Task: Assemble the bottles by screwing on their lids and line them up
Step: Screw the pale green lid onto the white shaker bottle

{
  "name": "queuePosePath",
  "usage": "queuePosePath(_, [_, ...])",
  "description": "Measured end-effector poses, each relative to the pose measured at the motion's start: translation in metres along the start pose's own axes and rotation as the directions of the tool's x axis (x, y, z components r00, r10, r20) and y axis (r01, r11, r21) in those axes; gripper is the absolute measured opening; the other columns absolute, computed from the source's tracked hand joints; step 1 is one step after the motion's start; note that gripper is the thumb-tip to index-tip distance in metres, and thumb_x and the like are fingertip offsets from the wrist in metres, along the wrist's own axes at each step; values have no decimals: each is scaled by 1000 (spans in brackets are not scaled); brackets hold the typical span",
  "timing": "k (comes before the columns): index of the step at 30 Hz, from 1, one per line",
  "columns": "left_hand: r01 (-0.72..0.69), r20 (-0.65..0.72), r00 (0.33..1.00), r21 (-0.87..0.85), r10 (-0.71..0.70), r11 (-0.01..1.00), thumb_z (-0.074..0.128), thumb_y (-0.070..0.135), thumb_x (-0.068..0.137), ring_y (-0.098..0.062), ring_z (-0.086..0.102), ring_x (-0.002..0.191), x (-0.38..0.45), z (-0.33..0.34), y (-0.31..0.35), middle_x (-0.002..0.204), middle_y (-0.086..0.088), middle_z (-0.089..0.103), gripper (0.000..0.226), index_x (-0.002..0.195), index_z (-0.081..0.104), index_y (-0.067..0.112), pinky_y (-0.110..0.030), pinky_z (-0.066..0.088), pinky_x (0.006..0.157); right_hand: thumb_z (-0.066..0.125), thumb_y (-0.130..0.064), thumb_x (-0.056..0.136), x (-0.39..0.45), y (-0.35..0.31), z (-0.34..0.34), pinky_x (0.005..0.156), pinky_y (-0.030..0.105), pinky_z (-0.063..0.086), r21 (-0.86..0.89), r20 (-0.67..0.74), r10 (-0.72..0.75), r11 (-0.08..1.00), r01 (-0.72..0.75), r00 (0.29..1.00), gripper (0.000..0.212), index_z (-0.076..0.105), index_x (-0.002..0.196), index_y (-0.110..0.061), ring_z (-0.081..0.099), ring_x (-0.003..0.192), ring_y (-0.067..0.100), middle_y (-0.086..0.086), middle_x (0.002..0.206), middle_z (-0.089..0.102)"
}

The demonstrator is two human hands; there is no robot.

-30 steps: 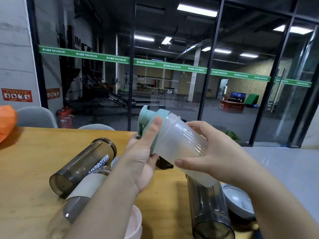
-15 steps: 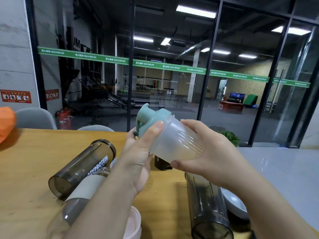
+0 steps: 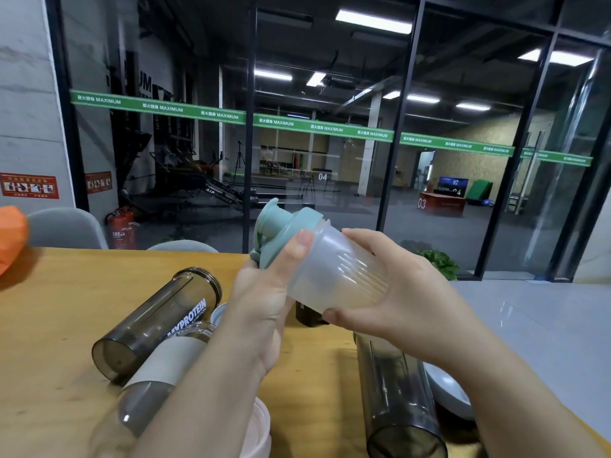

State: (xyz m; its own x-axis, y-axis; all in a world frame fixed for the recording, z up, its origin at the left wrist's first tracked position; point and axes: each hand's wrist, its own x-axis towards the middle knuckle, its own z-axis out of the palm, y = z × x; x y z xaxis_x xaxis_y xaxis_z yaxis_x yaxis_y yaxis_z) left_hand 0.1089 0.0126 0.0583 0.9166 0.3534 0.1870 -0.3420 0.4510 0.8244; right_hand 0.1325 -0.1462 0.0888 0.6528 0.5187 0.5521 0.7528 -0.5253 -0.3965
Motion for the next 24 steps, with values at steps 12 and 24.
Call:
queuePosePath(12, [9, 449, 893, 48, -30, 999, 88, 50, 51, -33, 59, 118, -1, -23, 8, 129, -17, 61, 98, 132, 53, 8, -45, 52, 93, 69, -59, 55, 0, 18, -16, 70, 37, 55, 531, 333, 138, 790, -306, 933, 54, 65, 103, -35, 73, 86, 21, -2, 98, 74])
queuePosePath(24, [43, 378, 921, 143, -94, 989, 90, 39, 48, -32, 65, 109, 2, -24, 4, 122, -14, 66, 98, 132, 50, 10, -50, 56, 83, 61, -57, 71, 4, 20, -5, 63, 24, 52, 523, 312, 130, 803, -285, 941, 41, 69, 97, -28, 71, 79, 13, -3, 91, 73])
